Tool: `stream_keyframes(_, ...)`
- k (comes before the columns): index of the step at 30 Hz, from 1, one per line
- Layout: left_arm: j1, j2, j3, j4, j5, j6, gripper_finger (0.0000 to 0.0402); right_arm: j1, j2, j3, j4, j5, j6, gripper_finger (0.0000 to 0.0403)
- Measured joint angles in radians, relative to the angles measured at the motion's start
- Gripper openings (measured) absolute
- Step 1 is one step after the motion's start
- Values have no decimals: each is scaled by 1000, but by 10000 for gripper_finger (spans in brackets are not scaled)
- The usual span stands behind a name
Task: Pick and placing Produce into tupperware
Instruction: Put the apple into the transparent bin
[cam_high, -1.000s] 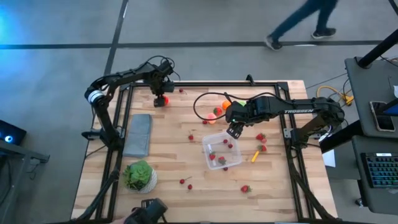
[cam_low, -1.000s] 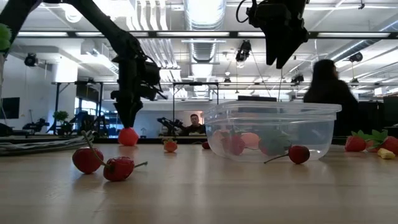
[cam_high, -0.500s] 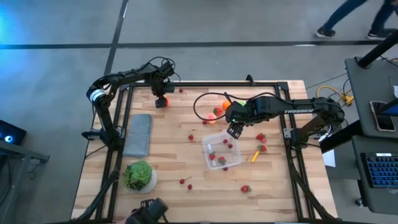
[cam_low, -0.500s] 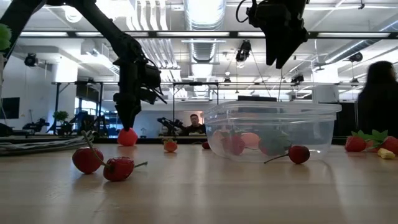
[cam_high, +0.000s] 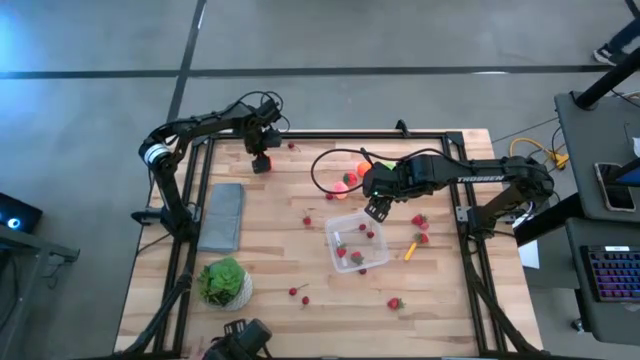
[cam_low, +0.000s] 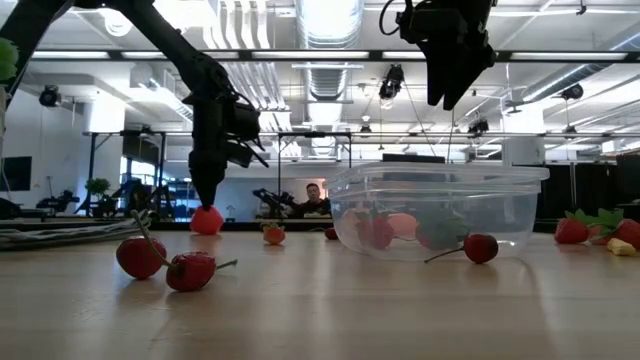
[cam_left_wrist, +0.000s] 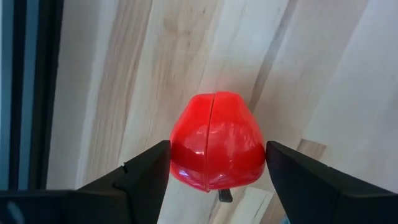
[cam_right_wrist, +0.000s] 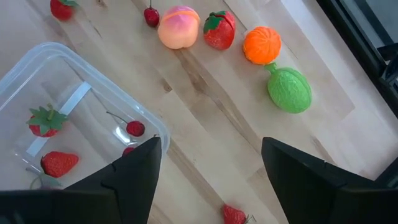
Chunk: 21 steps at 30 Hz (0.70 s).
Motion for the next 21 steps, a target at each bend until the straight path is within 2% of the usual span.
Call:
stream_keyframes(12, -1, 20, -36, 5, -3, -55, 302, 0, 0, 0, 0, 0, 0, 266)
stream_keyframes(21, -1, 19, -74, 23, -3, -81, 306, -4, 0, 0, 0, 0, -2, 267)
